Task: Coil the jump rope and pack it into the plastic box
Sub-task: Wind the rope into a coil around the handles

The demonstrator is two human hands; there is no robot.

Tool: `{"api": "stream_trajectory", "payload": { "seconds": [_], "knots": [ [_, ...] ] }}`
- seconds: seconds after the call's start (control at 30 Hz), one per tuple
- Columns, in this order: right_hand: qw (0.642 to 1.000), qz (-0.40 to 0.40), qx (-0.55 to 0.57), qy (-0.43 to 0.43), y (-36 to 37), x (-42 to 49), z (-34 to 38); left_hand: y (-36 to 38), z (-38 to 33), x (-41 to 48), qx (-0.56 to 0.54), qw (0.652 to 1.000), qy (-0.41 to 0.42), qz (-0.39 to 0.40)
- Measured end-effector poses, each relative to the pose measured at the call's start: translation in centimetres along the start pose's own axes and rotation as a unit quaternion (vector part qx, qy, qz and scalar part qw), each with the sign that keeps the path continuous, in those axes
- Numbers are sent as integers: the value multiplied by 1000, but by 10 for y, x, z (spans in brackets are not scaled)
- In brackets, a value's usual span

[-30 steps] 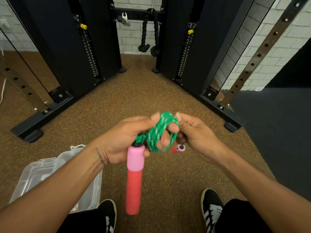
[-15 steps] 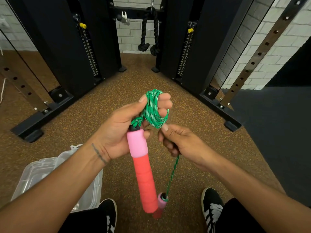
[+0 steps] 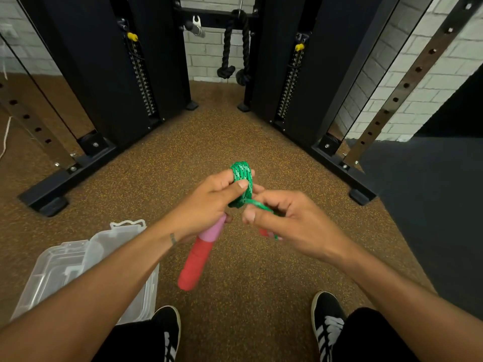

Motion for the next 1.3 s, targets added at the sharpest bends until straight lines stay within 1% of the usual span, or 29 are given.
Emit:
{"api": "stream_trajectory", "payload": {
  "seconds": [0.1, 0.2, 0.27, 0.33, 0.4, 0.5, 0.63, 0.73, 0.9, 0.97, 1.13, 1.23, 1.3],
  "knots": [
    [998, -51, 30, -4, -20, 3, -3, 6, 8, -3, -7, 999, -31, 13],
    [996, -85, 21, -32, -31, 4, 1, 15, 12, -6, -57, 996, -59, 27],
    [993, -95, 60, -47, -35, 4, 3, 18, 12, -7, -93, 993, -73, 30],
    [989, -118, 67, -52, -40, 4, 4, 26, 8, -9, -125, 987, -80, 60],
    [987, -134, 75, -36, -44, 5, 1, 34, 3, -13, -147, 981, -82, 93],
    [980, -133, 145, -3, -44, 7, -8, 38, -1, -16, -174, 974, -80, 121],
    [970, -97, 215, 60, -34, 11, -25, 40, -5, -19, -205, 966, -72, 138],
    [968, -78, 223, 85, -31, 12, -31, 42, -5, -20, -208, 964, -64, 151],
    [959, -68, 255, 106, -27, 13, -35, 44, -6, -21, -219, 956, -67, 184],
    [949, -53, 289, 116, -22, 13, -36, 45, -8, -22, -243, 950, -70, 181],
    [914, -23, 380, 141, -1, 12, -39, 40, -14, -17, -317, 939, -42, 127],
    [895, -11, 419, 154, 10, 11, -39, 32, -15, -13, -328, 941, -27, 86],
    [882, -9, 443, 159, 12, 10, -38, 29, -16, -12, -322, 944, -18, 76]
  ]
}}
Point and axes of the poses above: each hand's wrist, its own x-axis towards the middle knuckle, its own y-axis out of the palm, z = x × y, the point moved 10 cm from there along x, towards the middle knuckle, and after that the axes turned 5 degrees about y, right-handed, at the moved point
